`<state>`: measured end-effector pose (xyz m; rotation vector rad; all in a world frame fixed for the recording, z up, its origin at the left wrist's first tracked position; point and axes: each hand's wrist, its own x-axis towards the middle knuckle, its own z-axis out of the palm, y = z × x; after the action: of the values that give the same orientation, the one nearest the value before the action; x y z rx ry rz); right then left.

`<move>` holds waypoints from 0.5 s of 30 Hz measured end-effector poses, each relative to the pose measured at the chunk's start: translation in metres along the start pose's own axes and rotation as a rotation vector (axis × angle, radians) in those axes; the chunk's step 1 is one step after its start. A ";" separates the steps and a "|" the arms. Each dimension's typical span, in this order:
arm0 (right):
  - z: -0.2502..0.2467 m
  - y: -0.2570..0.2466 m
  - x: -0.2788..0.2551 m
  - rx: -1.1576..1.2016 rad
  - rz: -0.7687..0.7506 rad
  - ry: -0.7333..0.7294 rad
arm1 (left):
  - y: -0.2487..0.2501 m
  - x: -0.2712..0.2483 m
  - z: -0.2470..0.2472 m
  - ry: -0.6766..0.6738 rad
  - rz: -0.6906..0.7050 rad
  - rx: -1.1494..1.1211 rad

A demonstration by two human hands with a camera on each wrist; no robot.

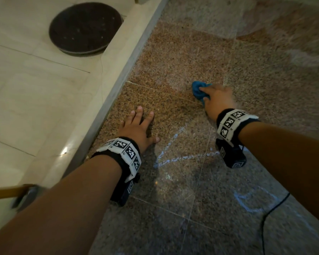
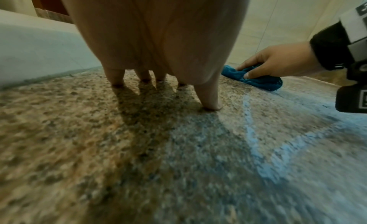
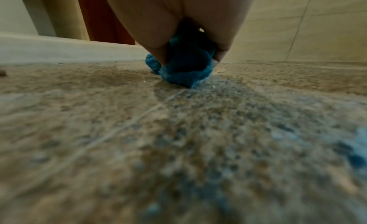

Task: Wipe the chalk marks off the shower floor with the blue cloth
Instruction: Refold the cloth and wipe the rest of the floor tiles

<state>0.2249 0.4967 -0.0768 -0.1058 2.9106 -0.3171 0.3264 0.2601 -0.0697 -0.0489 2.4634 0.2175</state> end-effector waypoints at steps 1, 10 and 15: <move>0.001 -0.002 0.000 -0.005 0.008 0.004 | 0.000 0.000 0.000 -0.002 0.001 0.000; -0.005 -0.003 -0.028 0.086 -0.065 -0.097 | -0.002 -0.003 -0.001 -0.004 0.024 0.007; -0.013 -0.016 -0.049 0.005 -0.135 -0.198 | -0.002 -0.007 -0.015 -0.053 0.041 0.036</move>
<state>0.2711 0.4881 -0.0511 -0.3158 2.7116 -0.3163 0.3233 0.2560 -0.0541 0.0233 2.4160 0.1896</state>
